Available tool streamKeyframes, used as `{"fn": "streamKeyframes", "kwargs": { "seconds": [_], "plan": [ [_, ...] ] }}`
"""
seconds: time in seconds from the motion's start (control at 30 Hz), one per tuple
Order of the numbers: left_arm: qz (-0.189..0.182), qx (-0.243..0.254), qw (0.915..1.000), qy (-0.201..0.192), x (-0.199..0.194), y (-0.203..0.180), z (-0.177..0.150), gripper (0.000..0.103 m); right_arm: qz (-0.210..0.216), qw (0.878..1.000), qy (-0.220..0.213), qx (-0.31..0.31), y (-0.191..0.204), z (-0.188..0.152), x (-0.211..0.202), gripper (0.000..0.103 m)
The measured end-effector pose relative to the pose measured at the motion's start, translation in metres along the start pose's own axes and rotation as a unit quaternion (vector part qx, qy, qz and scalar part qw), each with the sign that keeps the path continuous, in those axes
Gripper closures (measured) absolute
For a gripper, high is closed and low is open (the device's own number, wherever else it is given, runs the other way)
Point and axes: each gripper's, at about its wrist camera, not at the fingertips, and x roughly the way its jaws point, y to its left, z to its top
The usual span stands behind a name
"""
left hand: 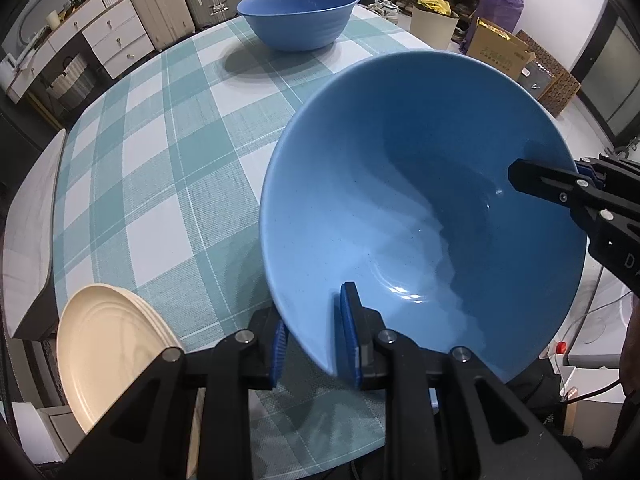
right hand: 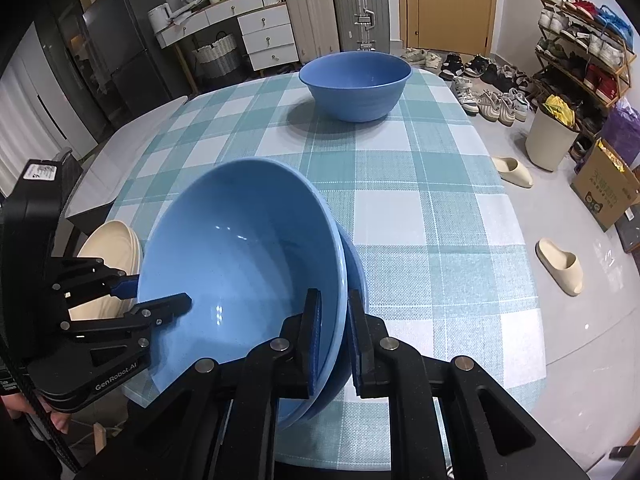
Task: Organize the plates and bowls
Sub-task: 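Lower the light blue bowl into the placed blue bowl with both grippers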
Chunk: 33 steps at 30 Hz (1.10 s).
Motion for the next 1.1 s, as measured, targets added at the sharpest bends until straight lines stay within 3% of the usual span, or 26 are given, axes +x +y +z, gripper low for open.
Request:
{"fn": "streamKeyframes", "kwargs": {
  "seconds": [1.1],
  "plan": [
    [-0.029, -0.020, 0.9994, -0.002, 0.011, 0.006, 0.008, 0.074, 0.013, 0.999, -0.035, 0.015, -0.014, 0.009, -0.013, 0.091]
  ]
}}
